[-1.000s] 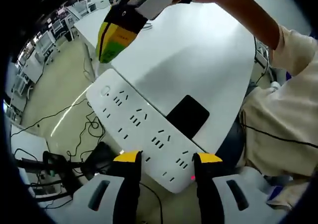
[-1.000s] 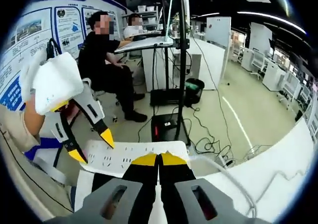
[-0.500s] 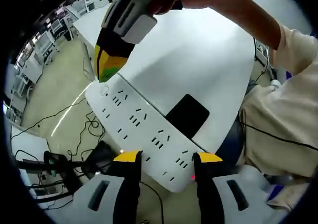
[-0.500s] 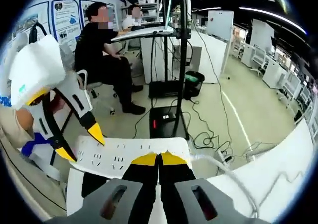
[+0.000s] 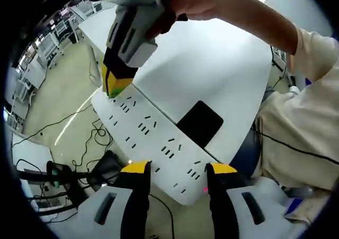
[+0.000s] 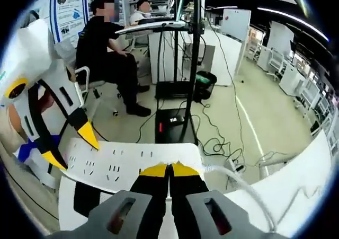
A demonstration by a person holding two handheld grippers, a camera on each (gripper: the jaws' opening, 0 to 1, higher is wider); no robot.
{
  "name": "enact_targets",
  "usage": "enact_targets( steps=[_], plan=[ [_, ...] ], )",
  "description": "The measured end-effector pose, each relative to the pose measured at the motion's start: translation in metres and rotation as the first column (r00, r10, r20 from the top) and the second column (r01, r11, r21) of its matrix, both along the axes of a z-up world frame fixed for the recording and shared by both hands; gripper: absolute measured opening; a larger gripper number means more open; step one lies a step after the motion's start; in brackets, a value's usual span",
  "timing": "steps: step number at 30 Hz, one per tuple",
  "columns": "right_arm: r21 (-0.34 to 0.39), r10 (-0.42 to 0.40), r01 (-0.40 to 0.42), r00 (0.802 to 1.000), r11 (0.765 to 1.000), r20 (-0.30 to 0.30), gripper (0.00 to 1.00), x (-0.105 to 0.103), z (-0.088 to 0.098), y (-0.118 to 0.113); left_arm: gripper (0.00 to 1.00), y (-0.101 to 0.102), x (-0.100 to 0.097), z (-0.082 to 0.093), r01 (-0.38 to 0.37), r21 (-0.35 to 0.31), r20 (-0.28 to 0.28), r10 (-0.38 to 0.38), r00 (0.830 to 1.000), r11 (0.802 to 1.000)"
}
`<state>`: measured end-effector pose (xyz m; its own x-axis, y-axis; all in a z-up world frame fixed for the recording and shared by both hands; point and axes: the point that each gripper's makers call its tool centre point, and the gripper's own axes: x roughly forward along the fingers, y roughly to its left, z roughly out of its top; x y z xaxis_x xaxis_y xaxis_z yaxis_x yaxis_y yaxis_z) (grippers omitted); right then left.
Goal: Pick up the power strip scattered on the table, fix it on the side mounting bracket of the table, and press the switch
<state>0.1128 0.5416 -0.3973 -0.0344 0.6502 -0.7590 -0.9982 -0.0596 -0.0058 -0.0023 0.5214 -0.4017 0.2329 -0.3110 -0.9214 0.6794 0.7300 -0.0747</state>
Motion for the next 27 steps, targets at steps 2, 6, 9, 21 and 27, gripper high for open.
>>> enact_targets(
  steps=[2,6,9,21,27],
  plan=[
    [-0.01,-0.01,0.01,1.0,1.0,0.012,0.0,0.009,-0.003,0.003,0.47,-0.001,0.0,0.0,0.0,0.0,0.001,0.0,1.0,1.0],
    [-0.012,-0.009,0.009,1.0,1.0,0.006,0.0,0.009,-0.003,0.002,0.47,0.0,0.0,0.0,0.001,0.002,-0.002,-0.001,1.0,1.0],
    [-0.018,-0.012,0.012,1.0,1.0,0.01,0.0,0.014,-0.003,0.002,0.47,0.0,0.0,0.0,0.002,0.006,-0.006,-0.002,1.0,1.0],
    [-0.104,0.023,-0.02,0.999,0.994,0.029,0.0,0.016,-0.006,0.005,0.47,-0.003,-0.001,0.0,-0.003,0.006,-0.009,0.003,1.0,1.0],
    [-0.153,0.057,-0.052,0.998,0.987,0.027,0.0,0.011,-0.006,0.002,0.47,-0.003,-0.002,0.0,-0.001,0.012,-0.012,0.002,1.0,1.0]
  ],
)
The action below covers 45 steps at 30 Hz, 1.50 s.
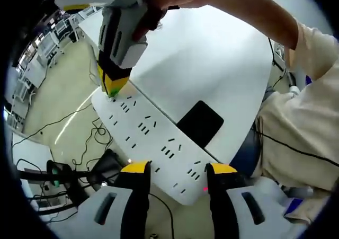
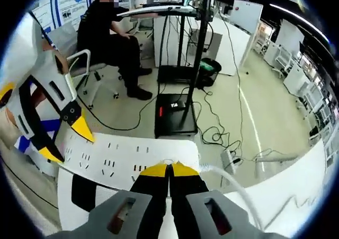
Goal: Pick up the power strip scattered on the table, fix it on the side mounting bracket of the table, and press the switch
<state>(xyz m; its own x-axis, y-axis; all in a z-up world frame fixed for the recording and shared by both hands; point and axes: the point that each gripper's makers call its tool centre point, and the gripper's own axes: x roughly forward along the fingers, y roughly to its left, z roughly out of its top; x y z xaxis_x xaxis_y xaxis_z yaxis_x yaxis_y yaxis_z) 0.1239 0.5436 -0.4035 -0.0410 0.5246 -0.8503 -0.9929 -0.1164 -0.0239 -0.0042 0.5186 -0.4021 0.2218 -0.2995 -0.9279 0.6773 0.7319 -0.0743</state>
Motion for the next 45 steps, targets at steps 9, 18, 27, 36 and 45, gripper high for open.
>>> enact_targets(
  steps=[9,18,27,36,45],
  plan=[
    [-0.023,-0.004,0.003,1.0,1.0,-0.021,0.0,-0.0037,-0.0003,-0.0031,0.47,-0.0006,-0.0016,-0.0006,0.005,0.008,-0.008,-0.005,1.0,1.0],
    [-0.093,0.005,-0.007,1.0,0.996,-0.025,0.0,-0.0043,-0.0011,0.0006,0.47,-0.0002,-0.0017,0.0,0.007,0.013,-0.015,-0.007,1.0,1.0],
    [-0.135,0.017,-0.021,0.999,0.991,-0.027,0.0,-0.002,-0.0011,0.0011,0.47,0.0019,0.0012,0.0,0.011,0.016,-0.019,-0.01,1.0,1.0],
    [-0.15,0.021,-0.026,0.999,0.988,-0.035,0.0,-0.0035,-0.0016,-0.0018,0.47,0.0026,0.0006,-0.0002,0.015,0.019,-0.022,-0.015,1.0,1.0],
    [-0.171,0.033,-0.037,0.999,0.985,-0.03,0.0,-0.0013,-0.002,-0.0016,0.47,0.0027,-0.0004,-0.0005,0.016,0.02,-0.024,-0.016,1.0,1.0]
  ],
)
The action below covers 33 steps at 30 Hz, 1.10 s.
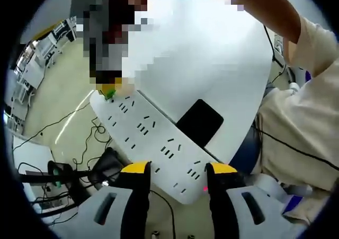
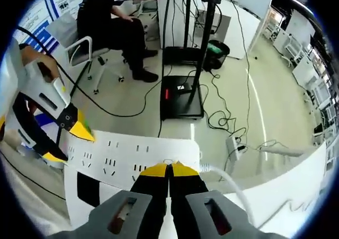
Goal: Pick up the power strip scattered on the table, fix it on the side mounting bracket of the table, and press the switch
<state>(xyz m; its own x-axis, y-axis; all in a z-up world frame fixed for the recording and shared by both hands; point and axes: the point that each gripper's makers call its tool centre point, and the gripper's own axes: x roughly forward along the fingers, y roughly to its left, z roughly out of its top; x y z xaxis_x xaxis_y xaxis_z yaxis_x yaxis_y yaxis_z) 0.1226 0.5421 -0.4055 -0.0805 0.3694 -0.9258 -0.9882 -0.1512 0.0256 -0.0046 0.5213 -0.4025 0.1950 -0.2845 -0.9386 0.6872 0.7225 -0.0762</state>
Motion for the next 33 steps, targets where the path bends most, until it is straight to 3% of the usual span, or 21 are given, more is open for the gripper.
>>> enact_targets(
  steps=[16,33],
  plan=[
    [-0.021,0.029,-0.028,0.999,0.999,0.032,0.0,0.0,-0.0001,0.0017,0.47,-0.0013,0.0007,0.0005,0.007,0.003,-0.002,-0.007,1.0,1.0],
    [-0.063,0.027,-0.026,0.999,0.998,0.02,0.0,0.002,-0.0012,0.0016,0.46,-0.0013,0.0012,0.0004,0.02,0.019,-0.013,-0.019,1.0,1.0]
  ],
)
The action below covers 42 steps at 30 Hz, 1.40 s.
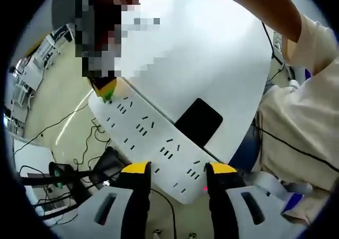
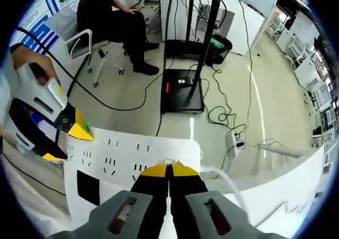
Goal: Pick up the power strip scattered on the table, fix it on the side mounting bracket of the table, and press the switch
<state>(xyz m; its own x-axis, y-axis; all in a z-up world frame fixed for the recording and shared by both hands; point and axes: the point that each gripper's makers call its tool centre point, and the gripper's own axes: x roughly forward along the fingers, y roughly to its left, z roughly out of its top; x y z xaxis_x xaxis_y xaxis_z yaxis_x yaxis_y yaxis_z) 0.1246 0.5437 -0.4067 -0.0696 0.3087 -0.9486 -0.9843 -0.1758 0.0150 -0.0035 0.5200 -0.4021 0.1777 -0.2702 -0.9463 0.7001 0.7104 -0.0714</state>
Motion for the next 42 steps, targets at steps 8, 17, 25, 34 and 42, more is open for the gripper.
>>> enact_targets(
  steps=[8,17,25,34,42],
  plan=[
    [-0.001,0.001,-0.001,1.0,1.0,0.005,0.0,-0.002,0.0,0.0,0.46,0.0,-0.001,0.0,0.006,0.006,-0.005,-0.006,1.0,1.0],
    [-0.011,0.008,-0.008,1.0,1.0,0.005,0.0,0.001,0.0,0.002,0.46,0.001,0.0,0.0,0.007,0.001,-0.001,-0.007,1.0,1.0],
    [-0.021,0.011,-0.011,1.0,1.0,-0.002,0.0,-0.003,0.0,-0.001,0.46,0.0,0.0,0.0,0.007,0.0,-0.002,-0.007,1.0,1.0],
    [-0.04,0.014,-0.014,1.0,0.999,-0.012,0.0,0.003,-0.001,0.003,0.46,-0.001,0.0,0.0,0.01,-0.002,-0.001,-0.01,1.0,1.0],
    [-0.044,0.025,-0.026,1.0,0.999,-0.004,0.0,0.007,-0.002,0.006,0.46,0.003,0.004,-0.001,0.011,-0.002,-0.002,-0.011,1.0,1.0]
  ],
)
